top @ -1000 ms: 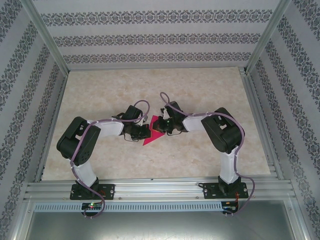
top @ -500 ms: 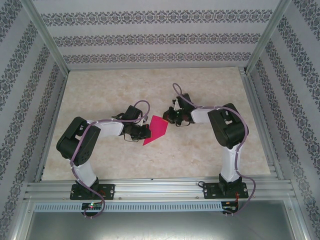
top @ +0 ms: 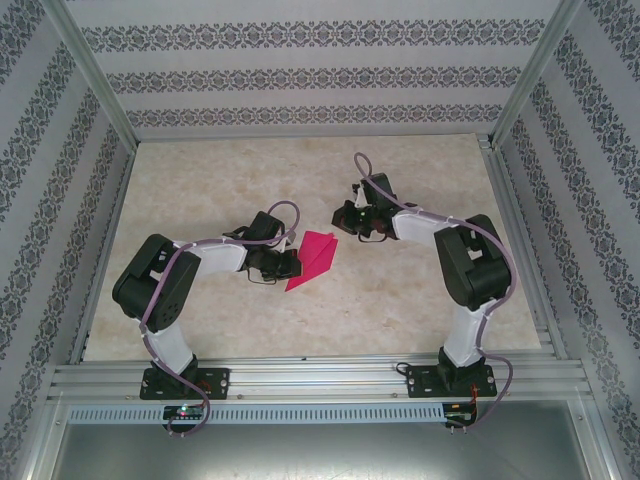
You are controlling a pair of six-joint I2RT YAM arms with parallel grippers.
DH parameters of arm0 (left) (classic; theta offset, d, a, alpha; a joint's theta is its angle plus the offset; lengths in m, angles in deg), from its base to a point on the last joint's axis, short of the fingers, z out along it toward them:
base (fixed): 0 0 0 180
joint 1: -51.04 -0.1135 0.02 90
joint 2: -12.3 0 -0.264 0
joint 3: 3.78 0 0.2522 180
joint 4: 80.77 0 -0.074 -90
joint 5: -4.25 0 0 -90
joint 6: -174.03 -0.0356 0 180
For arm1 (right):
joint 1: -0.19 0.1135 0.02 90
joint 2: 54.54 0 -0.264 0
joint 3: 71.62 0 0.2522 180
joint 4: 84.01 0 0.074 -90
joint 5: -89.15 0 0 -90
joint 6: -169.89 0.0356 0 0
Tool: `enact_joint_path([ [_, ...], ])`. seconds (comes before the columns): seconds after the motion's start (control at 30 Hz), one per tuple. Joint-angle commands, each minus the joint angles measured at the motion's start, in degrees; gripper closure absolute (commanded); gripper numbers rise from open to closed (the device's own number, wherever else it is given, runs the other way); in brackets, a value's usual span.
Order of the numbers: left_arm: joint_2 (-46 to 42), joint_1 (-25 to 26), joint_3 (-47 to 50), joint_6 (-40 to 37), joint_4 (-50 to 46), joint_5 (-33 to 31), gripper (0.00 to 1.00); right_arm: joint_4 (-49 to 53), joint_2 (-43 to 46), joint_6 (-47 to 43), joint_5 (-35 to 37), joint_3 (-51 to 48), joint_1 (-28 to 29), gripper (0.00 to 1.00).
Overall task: Fold a paper plane with a square sheet of paper (pick it up from the middle)
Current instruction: Fourth fold the wing at the center of the table.
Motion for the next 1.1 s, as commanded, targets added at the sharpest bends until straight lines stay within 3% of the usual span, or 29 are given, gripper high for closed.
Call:
enact_joint_path([
  [0.0, 1.78, 0.21, 2.99, -0.9, -9.24, -2.64, 1.0, -4.7, 0.19, 3.66, -2.86, -3.14, 3.31, 0.93],
  [0.2, 1.74, 0.14, 2.44, -0.72, -9.41, -2.41, 1.0, -9.18, -5.02, 6.91, -4.2, -3.12, 7.81, 0.93],
  [0.7, -3.09, 0.13, -2.36, -0.38, -12.68, -0.3, 0.99, -2.95, -9.0, 0.76, -0.47, -6.97, 5.6, 0.97],
  [0.83, -4.79, 0.09, -7.2, 2.35, -12.13, 1.64, 0.95, -3.31, -8.95, 1.12, -0.54, -7.56, 5.59, 0.97],
  [1.07, 1.13, 0.16, -10.57, 8.58, -4.61, 6.57, 0.92, -4.18, -9.47, 2.31, -0.73, -7.76, 5.66, 0.96],
])
